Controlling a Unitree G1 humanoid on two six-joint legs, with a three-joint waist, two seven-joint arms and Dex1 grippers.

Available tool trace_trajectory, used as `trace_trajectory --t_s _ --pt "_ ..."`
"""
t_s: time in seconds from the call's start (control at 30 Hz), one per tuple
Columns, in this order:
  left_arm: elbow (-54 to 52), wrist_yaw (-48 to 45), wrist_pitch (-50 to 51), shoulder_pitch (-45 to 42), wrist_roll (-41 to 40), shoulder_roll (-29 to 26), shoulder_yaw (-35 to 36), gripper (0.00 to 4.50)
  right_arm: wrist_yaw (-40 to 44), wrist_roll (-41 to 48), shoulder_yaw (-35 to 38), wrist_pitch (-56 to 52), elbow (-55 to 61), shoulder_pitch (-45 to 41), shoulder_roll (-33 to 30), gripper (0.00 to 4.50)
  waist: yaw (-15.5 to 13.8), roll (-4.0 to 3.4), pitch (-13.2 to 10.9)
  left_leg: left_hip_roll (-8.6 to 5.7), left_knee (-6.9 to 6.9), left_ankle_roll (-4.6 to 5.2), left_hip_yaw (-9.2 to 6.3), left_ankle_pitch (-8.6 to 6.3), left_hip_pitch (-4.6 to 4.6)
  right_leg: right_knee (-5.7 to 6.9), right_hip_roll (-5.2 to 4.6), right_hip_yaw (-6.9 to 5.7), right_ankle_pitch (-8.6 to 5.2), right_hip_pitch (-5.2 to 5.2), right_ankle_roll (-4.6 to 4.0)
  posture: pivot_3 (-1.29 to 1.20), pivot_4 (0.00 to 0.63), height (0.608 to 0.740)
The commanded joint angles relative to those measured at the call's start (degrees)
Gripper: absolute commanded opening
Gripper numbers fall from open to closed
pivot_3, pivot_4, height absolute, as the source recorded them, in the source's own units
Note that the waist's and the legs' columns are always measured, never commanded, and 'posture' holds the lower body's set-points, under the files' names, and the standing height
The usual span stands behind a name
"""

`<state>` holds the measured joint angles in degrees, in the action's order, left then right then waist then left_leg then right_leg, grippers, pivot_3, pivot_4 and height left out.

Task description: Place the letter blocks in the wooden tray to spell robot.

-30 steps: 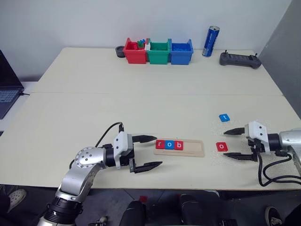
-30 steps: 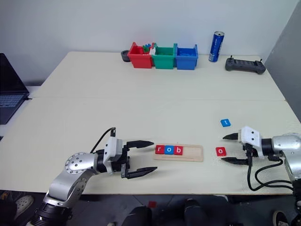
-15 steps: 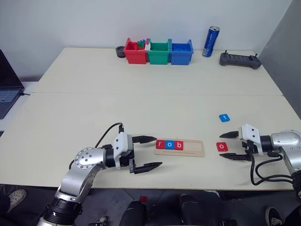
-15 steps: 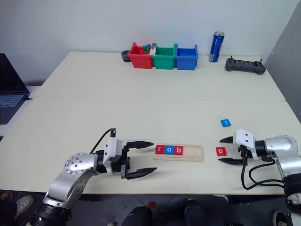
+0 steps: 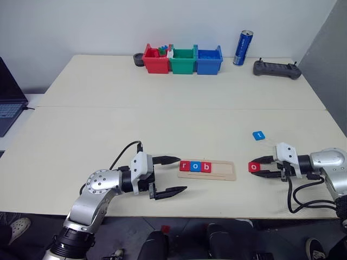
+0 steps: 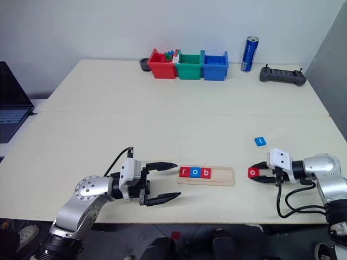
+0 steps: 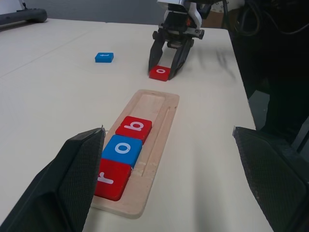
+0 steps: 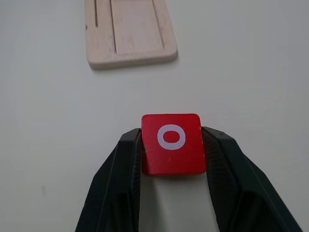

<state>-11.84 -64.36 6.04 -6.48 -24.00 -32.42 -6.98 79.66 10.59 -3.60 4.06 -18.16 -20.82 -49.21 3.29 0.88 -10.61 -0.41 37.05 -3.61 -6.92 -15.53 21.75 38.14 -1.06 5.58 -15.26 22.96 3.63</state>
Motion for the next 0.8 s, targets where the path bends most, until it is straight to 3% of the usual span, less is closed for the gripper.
trace_trajectory --t_s 0.03,0.37,0.8 --pt "-1.46 -0.12 -0.65 -0.39 -0.24 -0.26 0.51 4.50 -1.73 3.36 0.98 -7.18 11.55 -0.99 -0.26 1.46 -0.02 0.00 0.00 0.00 0.00 0.00 -0.01 0.00 0.00 0.00 0.00 0.00 0.00 0.01 0.00 0.00 0.150 0.740" --pt "-1.07 -0.07 -0.82 -0.85 -0.13 0.00 0.35 4.50 -11.91 1.26 -4.37 -22.36 26.56 -1.03 5.63 1.46 -0.46 0.00 0.00 -0.03 0.00 0.00 -0.08 0.00 0.06 -0.03 -0.01 -0.07 0.00 0.01 0.00 0.00 0.150 0.740" --pt "-1.26 0.05 -0.59 -1.26 -0.16 0.20 0.13 4.50 -14.45 -0.19 -8.00 -22.78 26.86 -1.03 8.20 1.46 -0.40 0.00 0.00 -0.02 0.00 0.00 -0.07 0.00 0.06 -0.02 -0.01 -0.08 0.00 0.02 0.00 0.00 0.150 0.740"
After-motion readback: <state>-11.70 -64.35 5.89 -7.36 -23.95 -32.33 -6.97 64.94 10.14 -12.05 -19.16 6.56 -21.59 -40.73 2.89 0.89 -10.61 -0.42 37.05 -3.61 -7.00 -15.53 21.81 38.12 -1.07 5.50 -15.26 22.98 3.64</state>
